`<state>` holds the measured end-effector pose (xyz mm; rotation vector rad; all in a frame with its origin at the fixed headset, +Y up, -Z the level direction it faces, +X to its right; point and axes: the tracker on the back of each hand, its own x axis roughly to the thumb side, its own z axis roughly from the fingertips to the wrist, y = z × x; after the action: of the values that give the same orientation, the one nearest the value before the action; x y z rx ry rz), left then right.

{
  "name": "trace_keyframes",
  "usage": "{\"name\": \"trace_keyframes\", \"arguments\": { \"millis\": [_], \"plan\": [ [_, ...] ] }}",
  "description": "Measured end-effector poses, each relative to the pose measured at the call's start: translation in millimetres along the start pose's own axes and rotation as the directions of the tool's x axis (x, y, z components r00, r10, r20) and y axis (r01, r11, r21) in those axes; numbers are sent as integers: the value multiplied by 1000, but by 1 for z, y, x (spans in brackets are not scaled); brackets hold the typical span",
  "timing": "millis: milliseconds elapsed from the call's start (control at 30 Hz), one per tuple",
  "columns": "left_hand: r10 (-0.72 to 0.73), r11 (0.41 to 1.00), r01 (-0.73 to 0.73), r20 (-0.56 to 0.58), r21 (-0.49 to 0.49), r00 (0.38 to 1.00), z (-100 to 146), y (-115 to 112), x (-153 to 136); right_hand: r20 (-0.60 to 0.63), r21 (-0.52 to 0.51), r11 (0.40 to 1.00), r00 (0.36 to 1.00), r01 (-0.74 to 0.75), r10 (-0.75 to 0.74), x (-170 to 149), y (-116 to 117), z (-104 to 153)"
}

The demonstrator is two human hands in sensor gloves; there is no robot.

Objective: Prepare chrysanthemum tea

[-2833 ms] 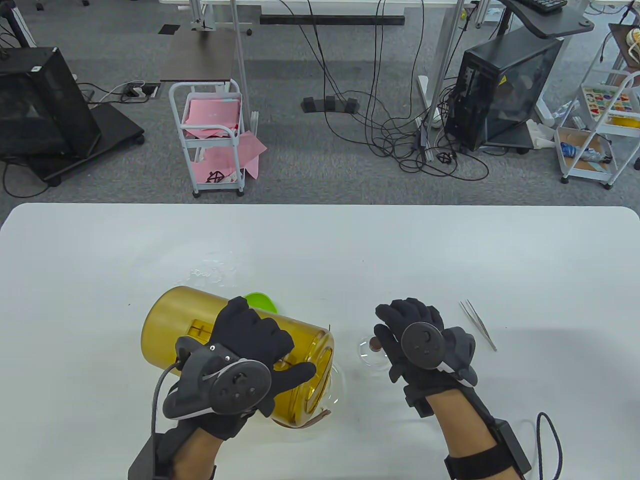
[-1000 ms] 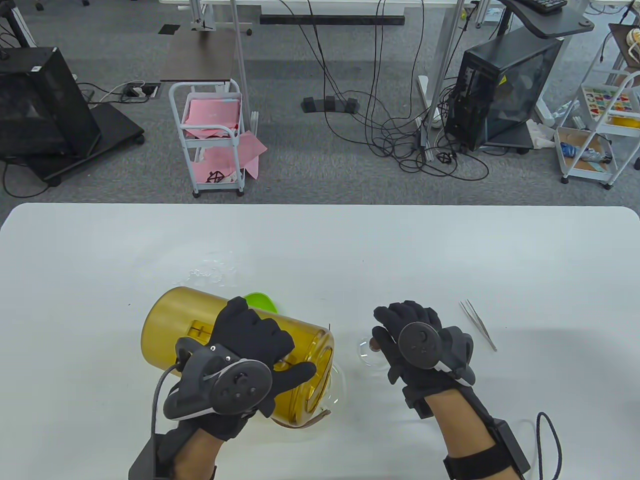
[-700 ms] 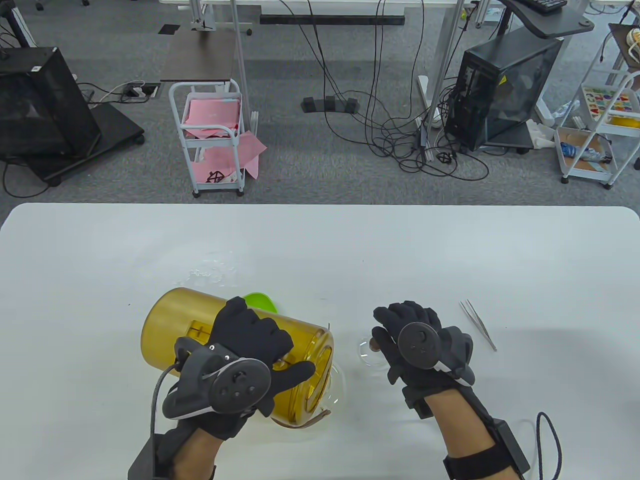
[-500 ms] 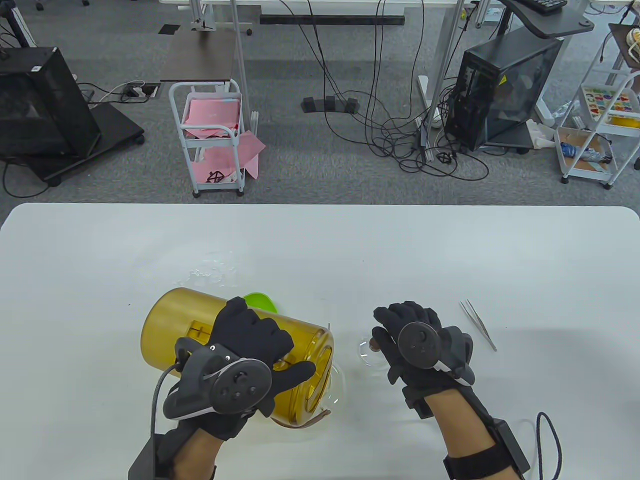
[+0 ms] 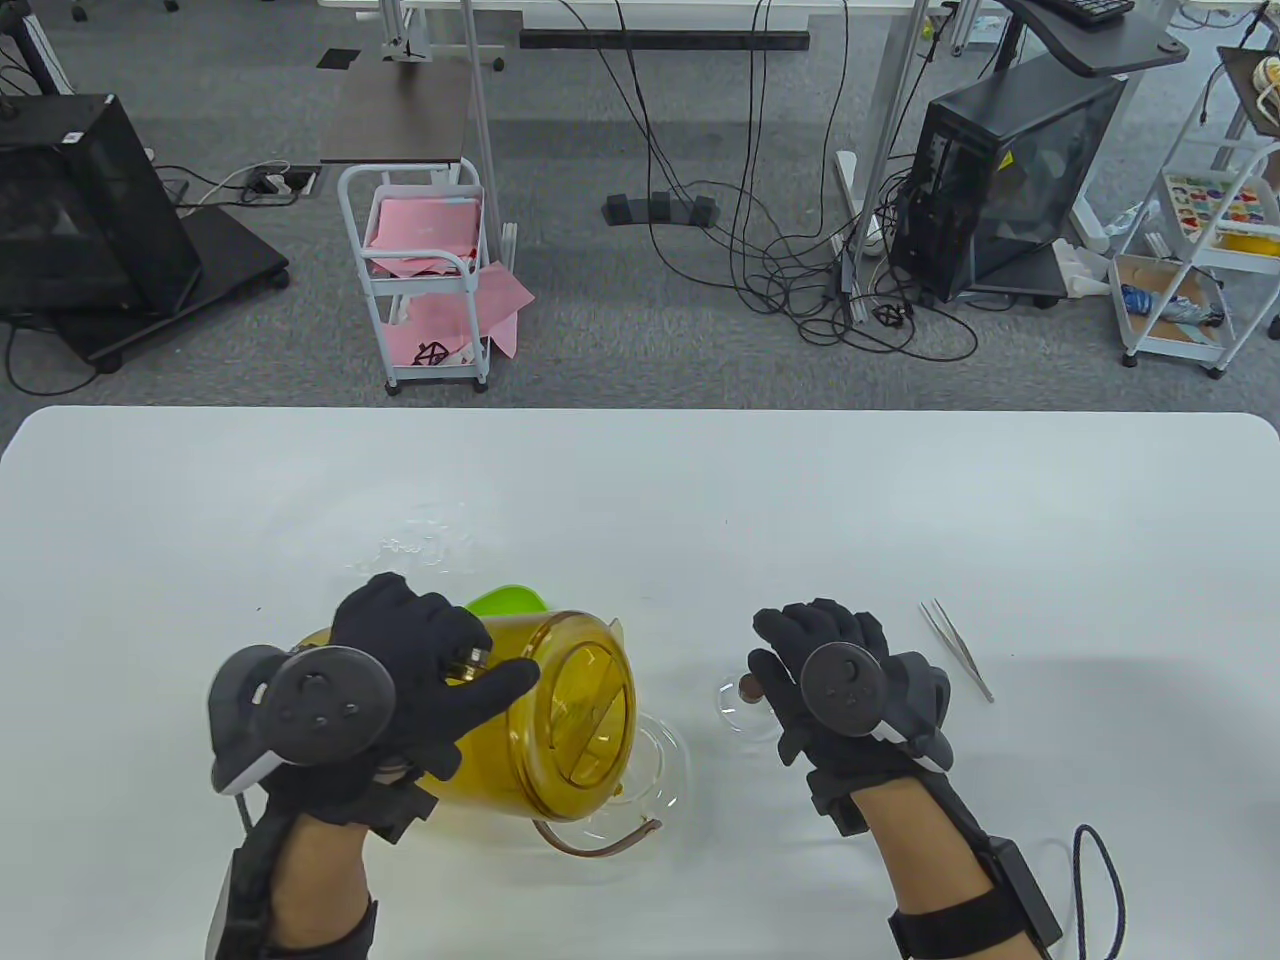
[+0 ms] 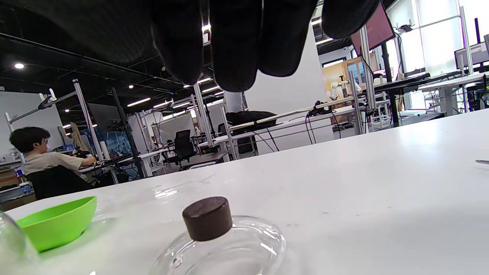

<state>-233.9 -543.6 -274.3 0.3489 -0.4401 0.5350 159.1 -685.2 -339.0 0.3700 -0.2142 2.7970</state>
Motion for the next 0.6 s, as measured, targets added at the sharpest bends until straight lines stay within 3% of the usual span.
{"name": "trace_keyframes", "arguments": {
  "millis": [133,233,300,367,433,500,600],
  "plan": [
    [173,973,-162,-53,163,983,9,18,-39,-1,8,1000,1000,4,-4,0,1,0],
    [272,915,-220,-114,339,956,21,29,-65,-5,8,1000,1000,12,-12,-1,1,0],
    [320,854,-208,-168,476,932,30,32,-79,-12,2,1000,1000,21,-21,-3,0,-1],
    [408,741,-168,-237,650,882,39,29,-97,-19,-3,1000,999,31,-31,-4,-1,-1],
    [516,668,-188,-266,720,814,44,20,-116,-23,-6,999,999,36,-36,-6,-1,-1],
    [581,644,-225,-275,732,766,45,9,-137,-26,-6,999,999,40,-40,-6,-1,-1],
    [668,571,-307,-213,761,713,43,-15,-165,-26,-12,999,999,44,-45,-6,-1,-1]
  ]
}}
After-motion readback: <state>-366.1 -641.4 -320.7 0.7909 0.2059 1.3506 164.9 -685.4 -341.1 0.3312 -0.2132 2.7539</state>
